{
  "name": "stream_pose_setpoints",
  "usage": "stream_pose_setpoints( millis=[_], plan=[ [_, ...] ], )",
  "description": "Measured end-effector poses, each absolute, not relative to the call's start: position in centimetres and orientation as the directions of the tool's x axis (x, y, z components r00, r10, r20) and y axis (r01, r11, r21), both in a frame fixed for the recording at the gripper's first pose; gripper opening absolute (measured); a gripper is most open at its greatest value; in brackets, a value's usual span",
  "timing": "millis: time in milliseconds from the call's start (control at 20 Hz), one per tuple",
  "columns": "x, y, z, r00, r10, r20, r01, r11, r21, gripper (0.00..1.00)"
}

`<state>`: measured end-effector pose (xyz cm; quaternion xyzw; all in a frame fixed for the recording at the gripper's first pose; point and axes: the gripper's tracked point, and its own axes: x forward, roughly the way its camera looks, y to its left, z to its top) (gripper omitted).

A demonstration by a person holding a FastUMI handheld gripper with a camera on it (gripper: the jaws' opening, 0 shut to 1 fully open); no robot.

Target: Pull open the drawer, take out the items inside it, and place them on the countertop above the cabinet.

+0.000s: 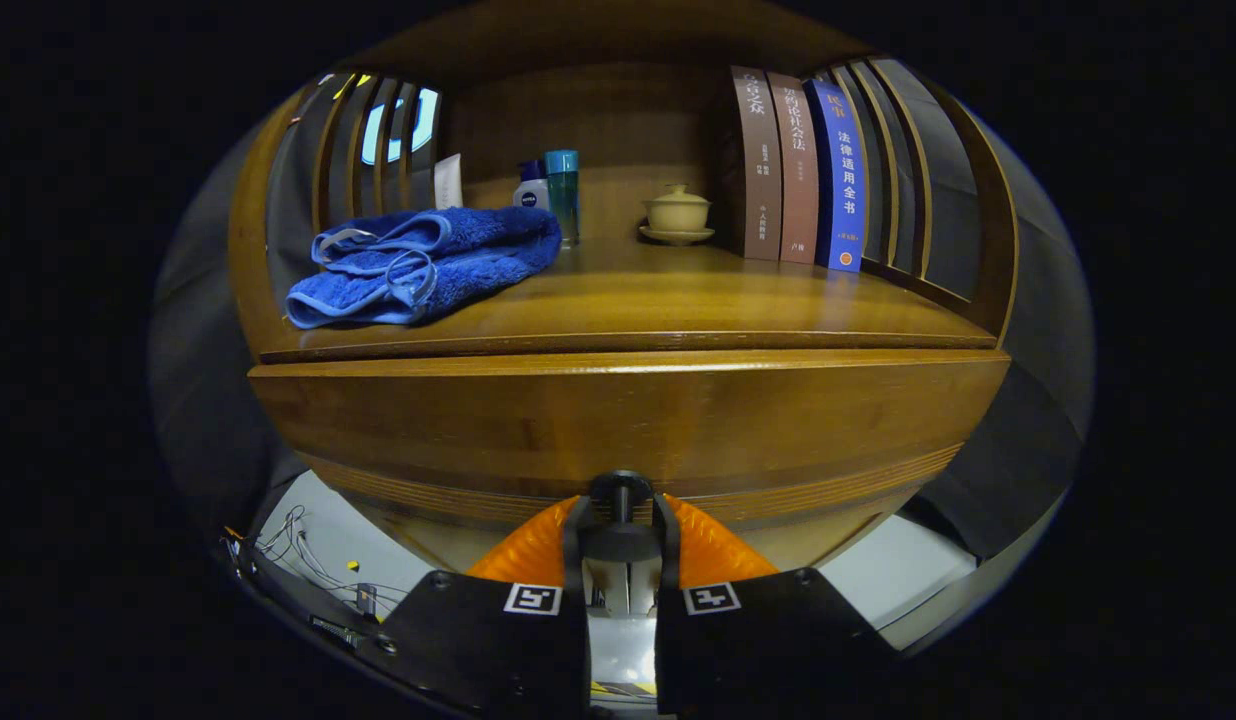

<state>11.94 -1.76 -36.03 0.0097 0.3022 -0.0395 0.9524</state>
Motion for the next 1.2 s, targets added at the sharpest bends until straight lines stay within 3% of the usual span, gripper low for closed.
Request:
stream_pose_setpoints(
  millis=[1200],
  plan=[
    [-4.0,-0.5,-34.7,0.721,-0.059,-0.691,0.105,0.994,0.024,0.29]
  ],
)
